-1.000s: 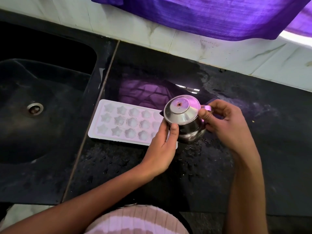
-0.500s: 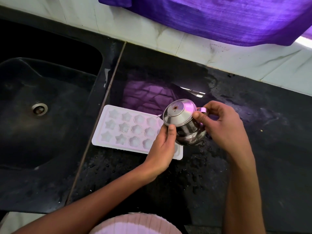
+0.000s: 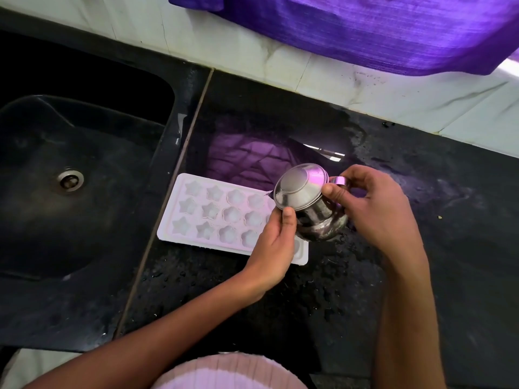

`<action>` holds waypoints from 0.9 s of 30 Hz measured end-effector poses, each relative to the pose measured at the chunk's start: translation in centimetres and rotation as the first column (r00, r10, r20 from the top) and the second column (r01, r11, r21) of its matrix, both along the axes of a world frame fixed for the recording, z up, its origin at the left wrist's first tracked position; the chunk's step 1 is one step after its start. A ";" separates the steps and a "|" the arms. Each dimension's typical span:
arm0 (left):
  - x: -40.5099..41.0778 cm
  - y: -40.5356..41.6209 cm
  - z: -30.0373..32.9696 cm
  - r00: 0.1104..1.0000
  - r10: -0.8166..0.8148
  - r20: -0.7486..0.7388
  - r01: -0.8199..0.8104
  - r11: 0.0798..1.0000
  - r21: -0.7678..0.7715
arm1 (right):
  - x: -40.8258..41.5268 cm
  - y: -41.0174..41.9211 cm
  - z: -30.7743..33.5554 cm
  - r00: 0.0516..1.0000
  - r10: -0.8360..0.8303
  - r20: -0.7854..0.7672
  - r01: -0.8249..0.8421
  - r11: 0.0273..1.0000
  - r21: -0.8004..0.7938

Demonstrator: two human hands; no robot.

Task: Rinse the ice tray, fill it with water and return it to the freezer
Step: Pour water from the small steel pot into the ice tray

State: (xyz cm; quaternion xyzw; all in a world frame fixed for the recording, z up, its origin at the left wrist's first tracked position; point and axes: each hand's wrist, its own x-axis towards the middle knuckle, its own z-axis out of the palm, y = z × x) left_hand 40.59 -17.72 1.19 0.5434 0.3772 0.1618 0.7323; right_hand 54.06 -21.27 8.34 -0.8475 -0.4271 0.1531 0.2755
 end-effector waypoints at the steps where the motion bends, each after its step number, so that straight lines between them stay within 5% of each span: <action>1: 0.0 0.0 0.0 1.000 0.000 -0.004 0.000 1.000 0.002 | 0.0 0.0 0.0 1.000 0.002 0.000 -0.002 1.000 0.003; 27: -1.1 -1.1 1.3 0.998 0.036 0.059 -0.041 0.995 0.092 | -0.3 -1.6 0.2 0.994 0.012 -0.108 0.002 0.992 0.128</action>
